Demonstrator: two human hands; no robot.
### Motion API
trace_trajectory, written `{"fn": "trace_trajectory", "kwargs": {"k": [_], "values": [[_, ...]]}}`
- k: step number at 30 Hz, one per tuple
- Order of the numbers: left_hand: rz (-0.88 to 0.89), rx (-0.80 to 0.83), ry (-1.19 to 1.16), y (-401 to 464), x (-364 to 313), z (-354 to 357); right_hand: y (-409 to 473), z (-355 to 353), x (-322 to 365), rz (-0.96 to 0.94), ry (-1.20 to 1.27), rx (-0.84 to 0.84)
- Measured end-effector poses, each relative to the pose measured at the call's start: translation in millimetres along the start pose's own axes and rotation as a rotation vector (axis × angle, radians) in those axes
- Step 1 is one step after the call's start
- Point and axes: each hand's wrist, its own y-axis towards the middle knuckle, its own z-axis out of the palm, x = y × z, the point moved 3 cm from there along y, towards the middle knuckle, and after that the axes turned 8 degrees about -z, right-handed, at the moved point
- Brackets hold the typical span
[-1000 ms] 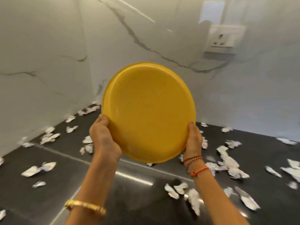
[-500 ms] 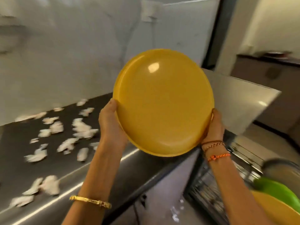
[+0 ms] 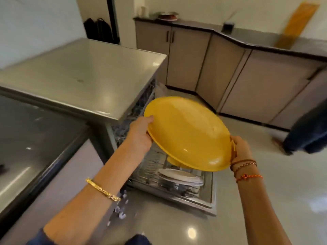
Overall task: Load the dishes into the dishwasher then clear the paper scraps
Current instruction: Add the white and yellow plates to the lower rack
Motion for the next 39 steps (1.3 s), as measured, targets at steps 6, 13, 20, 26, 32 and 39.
{"fn": "trace_trajectory", "kwargs": {"k": [6, 13, 20, 26, 32, 39], "values": [[-0.259, -0.108, 0.076, 72, 38, 26, 47, -33, -46, 0.276, 0.006, -0.026], [-0.497, -0.25, 0.195, 177, 78, 15, 105, -25, -114, 0.54, -0.045, -0.163], [-0.606, -0.404, 0.2, 279, 151, -16, 159, -11, -187, 0.703, -0.089, -0.238], [-0.64, -0.501, 0.243, 334, 204, -18, 208, -19, -253, 0.742, -0.186, -0.27], [-0.59, -0.624, 0.301, 321, 205, 2, 212, -29, -259, 0.792, -0.213, -0.279], [-0.513, -0.665, 0.18, 275, 142, 34, 181, -13, -198, 0.804, 0.017, -0.269]]}}
